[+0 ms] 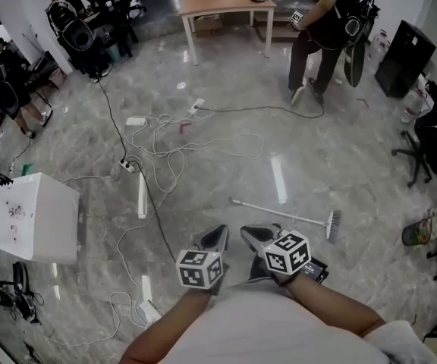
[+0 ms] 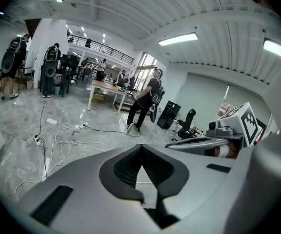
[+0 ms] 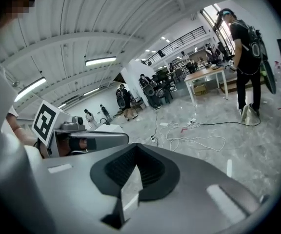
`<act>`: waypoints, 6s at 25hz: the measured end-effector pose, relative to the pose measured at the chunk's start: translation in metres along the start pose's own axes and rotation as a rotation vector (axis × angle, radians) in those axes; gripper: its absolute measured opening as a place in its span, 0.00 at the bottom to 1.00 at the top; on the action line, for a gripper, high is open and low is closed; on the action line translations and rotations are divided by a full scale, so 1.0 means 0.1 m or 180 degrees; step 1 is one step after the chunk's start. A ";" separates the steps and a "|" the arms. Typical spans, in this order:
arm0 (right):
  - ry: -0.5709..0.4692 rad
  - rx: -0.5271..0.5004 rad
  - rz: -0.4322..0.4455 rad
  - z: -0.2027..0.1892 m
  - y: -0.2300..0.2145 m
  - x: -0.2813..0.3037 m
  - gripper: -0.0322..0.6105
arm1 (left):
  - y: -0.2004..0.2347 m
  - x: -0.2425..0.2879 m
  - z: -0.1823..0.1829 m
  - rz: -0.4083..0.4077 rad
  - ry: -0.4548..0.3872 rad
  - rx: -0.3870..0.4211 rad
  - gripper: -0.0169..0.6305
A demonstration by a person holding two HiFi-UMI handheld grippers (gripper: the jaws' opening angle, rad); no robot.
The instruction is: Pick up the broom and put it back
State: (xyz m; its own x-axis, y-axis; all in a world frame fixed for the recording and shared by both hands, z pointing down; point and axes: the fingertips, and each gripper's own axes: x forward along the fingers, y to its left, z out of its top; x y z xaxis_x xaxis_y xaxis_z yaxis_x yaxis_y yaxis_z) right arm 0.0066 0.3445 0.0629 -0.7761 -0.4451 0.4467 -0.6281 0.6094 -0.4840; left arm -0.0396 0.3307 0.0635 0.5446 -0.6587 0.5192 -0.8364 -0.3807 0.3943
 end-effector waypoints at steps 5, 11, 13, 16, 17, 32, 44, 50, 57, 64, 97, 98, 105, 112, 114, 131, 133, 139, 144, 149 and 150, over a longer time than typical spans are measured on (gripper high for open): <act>0.0309 -0.0087 0.0310 0.54 -0.88 0.30 0.05 | 0.17 0.92 0.51 0.0197 0.0081 -0.0095 0.04; 0.0632 -0.0202 0.0502 0.89 -1.80 0.55 0.05 | 0.34 1.63 0.87 0.0456 0.0091 -0.0371 0.04; 0.0753 -0.0254 0.0525 0.93 -2.05 0.67 0.05 | 0.44 1.76 0.92 0.0526 0.0104 -0.0435 0.04; 0.0918 -0.0287 0.0527 0.91 -2.34 0.94 0.06 | 0.66 1.96 0.94 0.0588 0.0138 -0.0476 0.04; 0.0970 -0.0285 0.0521 0.88 -2.41 1.05 0.06 | 0.76 2.02 0.94 0.0596 0.0155 -0.0477 0.04; 0.1775 -0.0529 0.0195 -0.19 -3.48 2.57 0.17 | 1.97 3.04 0.23 0.0278 0.0640 -0.0567 0.04; 0.2427 -0.0717 0.0255 -2.41 -4.84 3.87 0.26 | 2.79 4.17 -1.49 0.0237 0.0908 -0.0772 0.04; 0.2642 -0.0955 0.0180 -3.65 -5.60 4.68 0.26 | 3.32 4.56 -2.45 0.0313 0.0958 -0.0923 0.04; 0.2867 -0.1150 0.0079 -4.84 -6.21 5.26 0.26 | 3.69 4.96 -3.37 0.0272 0.1027 -0.1012 0.04; 0.2972 -0.1373 -0.0043 -5.55 -6.76 5.76 0.26 | 4.10 5.38 -4.08 0.0224 0.1119 -0.1019 0.04; 0.1789 -0.1942 -0.0105 -2.34 -5.16 4.15 0.18 | 3.35 4.45 -1.86 0.0222 0.0553 -0.0729 0.04; 0.1703 -0.1945 -0.0105 -2.08 -5.04 3.97 0.18 | 3.25 4.38 -1.63 0.0211 0.0525 -0.0674 0.04; 0.1230 -0.1861 -0.0146 -0.48 -4.20 2.74 0.18 | 2.44 3.74 -0.07 0.0120 0.0357 -0.0326 0.04; 0.0706 -0.1994 -0.0196 0.91 -3.42 2.07 0.19 | 1.91 3.03 1.35 0.0122 0.0018 0.0110 0.04; 0.0566 -0.2033 -0.0156 1.24 -3.10 1.84 0.19 | 1.66 2.79 1.61 0.0073 -0.0006 0.0161 0.04; -0.0629 -0.1954 0.0317 3.56 -1.06 0.50 0.19 | 0.47 1.21 3.49 0.0140 -0.1030 0.0575 0.04; -0.0693 -0.1923 0.0383 3.73 -0.98 0.44 0.19 | 0.46 1.18 3.57 0.0176 -0.1106 0.0612 0.04; -0.0705 -0.1738 0.0453 3.78 -0.81 0.37 0.19 | 0.38 1.04 3.56 0.0115 -0.1142 0.0573 0.04; -0.0776 -0.1808 0.0372 4.08 -0.99 0.48 0.19 | 0.40 1.25 3.94 0.0032 -0.1256 0.0678 0.04; -0.0796 -0.1766 0.0307 4.17 -1.05 0.53 0.19 | 0.45 1.30 4.00 0.0020 -0.1217 0.0680 0.04; -0.0799 -0.1762 0.0289 4.18 -1.06 0.53 0.19 | 0.45 1.30 4.02 0.0011 -0.1217 0.0676 0.04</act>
State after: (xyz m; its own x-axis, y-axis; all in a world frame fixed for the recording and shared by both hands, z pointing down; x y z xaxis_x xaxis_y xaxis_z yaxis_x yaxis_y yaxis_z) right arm 0.0085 -0.0179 -0.1770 -0.8570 -0.4755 0.1986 -0.4884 0.8724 -0.0191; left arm -0.0314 -0.0333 -0.1556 0.5131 -0.8378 0.1865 -0.8541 -0.4769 0.2075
